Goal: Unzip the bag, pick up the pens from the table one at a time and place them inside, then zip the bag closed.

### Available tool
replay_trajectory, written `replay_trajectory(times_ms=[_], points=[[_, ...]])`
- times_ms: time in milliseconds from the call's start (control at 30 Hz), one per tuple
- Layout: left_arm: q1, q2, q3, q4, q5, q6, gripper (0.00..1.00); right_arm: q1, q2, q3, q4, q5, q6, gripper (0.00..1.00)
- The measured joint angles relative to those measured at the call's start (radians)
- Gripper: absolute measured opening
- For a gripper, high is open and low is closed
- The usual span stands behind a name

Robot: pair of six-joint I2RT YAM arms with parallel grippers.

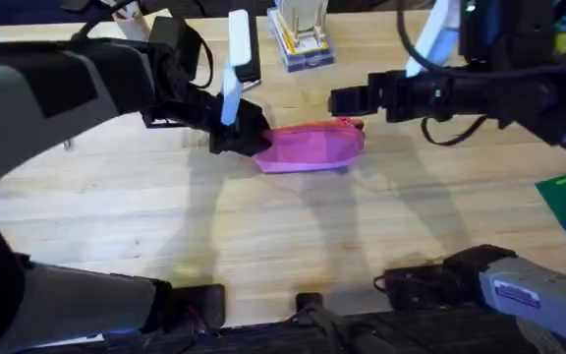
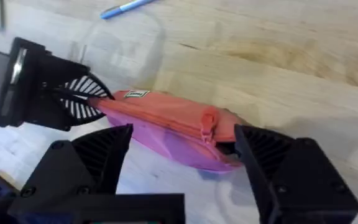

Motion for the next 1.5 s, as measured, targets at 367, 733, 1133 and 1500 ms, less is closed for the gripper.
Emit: replay_trajectory(times_ms=[367, 733, 1133, 1500], points=[[0.000, 0.000, 0.000, 0.000, 0.000, 0.000, 0.044, 0.000, 0.164, 0.000, 0.121, 0.000, -0.004, 0.997], [0.000, 0.000, 0.000, 0.000, 0.000, 0.000, 0.044, 0.005, 0.261, 0.000, 0.125, -0.001, -0.010, 0.837], [0.000, 0.000, 0.000, 0.000, 0.000, 0.000, 0.043, 0.011, 0.261, 0.002, 0.095, -0.011, -0.015, 0.039], [0.000, 0.000, 0.000, 0.000, 0.000, 0.000, 0.043, 0.011, 0.178, 0.002, 0.093, -0.011, -0.015, 0.031]])
